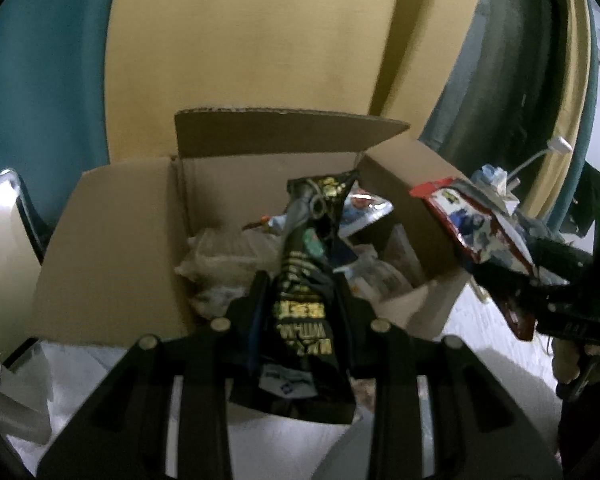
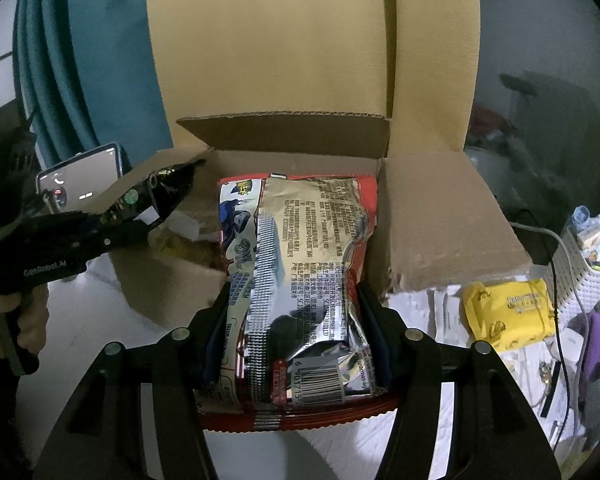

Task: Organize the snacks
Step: 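Lift both held bags and carry them over the cardboard box, then lower both bags into the box and open both grippers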

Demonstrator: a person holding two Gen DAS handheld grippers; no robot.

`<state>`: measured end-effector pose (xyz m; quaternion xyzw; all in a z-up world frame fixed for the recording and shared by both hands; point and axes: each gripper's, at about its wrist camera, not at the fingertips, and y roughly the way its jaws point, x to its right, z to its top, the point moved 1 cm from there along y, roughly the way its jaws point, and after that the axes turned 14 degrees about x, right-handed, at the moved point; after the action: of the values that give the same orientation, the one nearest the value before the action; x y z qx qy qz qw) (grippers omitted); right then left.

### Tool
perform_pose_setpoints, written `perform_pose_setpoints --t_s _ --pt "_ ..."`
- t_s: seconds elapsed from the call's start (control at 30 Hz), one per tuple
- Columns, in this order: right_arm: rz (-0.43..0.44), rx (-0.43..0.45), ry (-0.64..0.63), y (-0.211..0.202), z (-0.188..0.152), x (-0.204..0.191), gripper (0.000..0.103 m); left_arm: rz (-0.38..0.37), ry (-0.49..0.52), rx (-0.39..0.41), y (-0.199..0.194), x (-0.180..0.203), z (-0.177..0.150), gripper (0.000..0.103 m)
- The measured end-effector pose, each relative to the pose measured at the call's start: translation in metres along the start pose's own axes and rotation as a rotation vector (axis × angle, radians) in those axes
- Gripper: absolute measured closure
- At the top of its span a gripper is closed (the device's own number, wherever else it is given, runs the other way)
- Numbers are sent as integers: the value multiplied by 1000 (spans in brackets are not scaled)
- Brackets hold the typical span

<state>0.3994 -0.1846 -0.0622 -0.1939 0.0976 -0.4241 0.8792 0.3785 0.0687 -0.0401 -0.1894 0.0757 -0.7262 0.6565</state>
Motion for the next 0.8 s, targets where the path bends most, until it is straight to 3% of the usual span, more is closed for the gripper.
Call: perform_pose_setpoints --t_s 0.7,0.8 --pt "32 -23 -46 76 31 -13 42 95 -128 -24 62 -51 35 68" --pt "20 -29 -66 89 35 -18 42 87 -173 -11 67 -61 40 56"
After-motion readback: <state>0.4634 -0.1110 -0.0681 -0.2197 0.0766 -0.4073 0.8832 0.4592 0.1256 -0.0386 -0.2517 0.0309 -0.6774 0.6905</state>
